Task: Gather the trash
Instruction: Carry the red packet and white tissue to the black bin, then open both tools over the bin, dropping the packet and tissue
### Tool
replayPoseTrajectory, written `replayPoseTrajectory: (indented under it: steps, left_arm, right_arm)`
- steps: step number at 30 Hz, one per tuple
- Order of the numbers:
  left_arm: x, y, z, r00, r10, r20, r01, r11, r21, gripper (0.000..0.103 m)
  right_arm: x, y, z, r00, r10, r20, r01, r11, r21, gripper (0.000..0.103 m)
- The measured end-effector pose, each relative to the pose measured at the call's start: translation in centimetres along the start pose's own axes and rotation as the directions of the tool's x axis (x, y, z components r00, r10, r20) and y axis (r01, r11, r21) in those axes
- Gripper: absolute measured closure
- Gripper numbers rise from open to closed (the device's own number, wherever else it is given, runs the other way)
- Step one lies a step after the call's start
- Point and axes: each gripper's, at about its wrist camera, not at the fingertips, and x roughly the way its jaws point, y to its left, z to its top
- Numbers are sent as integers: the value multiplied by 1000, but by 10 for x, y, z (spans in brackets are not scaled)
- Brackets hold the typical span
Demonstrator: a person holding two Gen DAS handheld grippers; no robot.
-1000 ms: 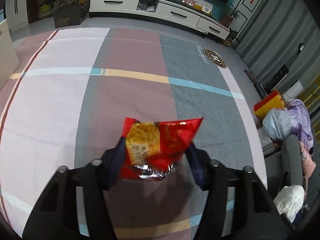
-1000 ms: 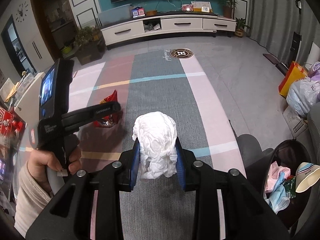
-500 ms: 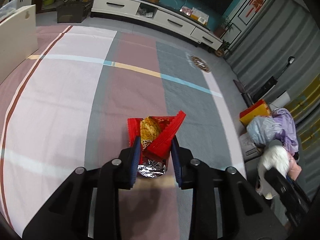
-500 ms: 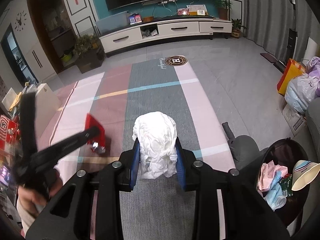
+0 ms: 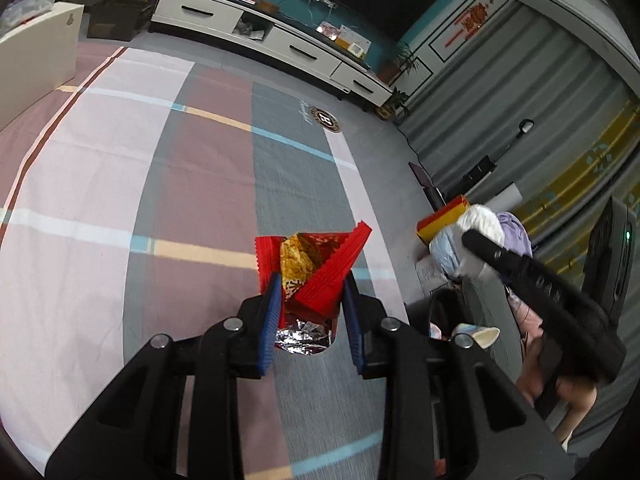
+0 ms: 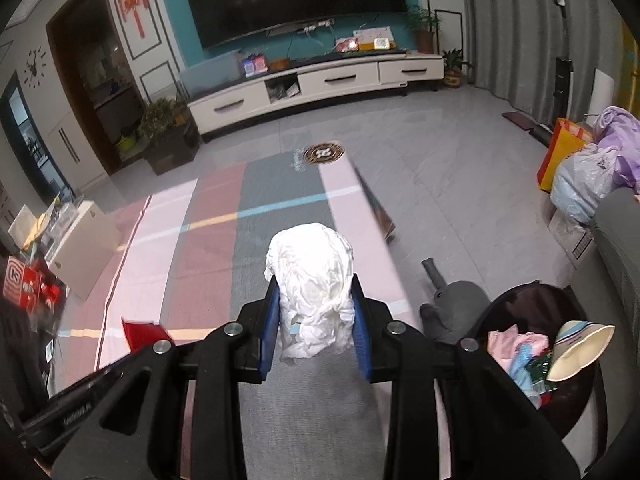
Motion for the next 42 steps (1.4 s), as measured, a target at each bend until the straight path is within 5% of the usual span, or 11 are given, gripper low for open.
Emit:
replayPoseTrajectory:
  steps: [12,24,31,42]
  left_arm:
    - [-13,-72,-11,996,-90,18,86,984,156,72]
    - [22,-175,-41,971,-213,-109,237,911,336,72]
    - [65,-226,-78,946,-210,-246,302,847,437,71]
    - [160,-243,-106,877,-122,-465,329,858,395,71]
  right_arm:
    - [-60,-50,6,981,-143,134,134,988,74,70]
    - [-109,-126,-4,941,-287,180,238,938,250,69]
    - [-99,-182,-23,942,-330,64,289,891,351,69]
    - [-35,-219,-41,950,-268,-161,311,861,403,69]
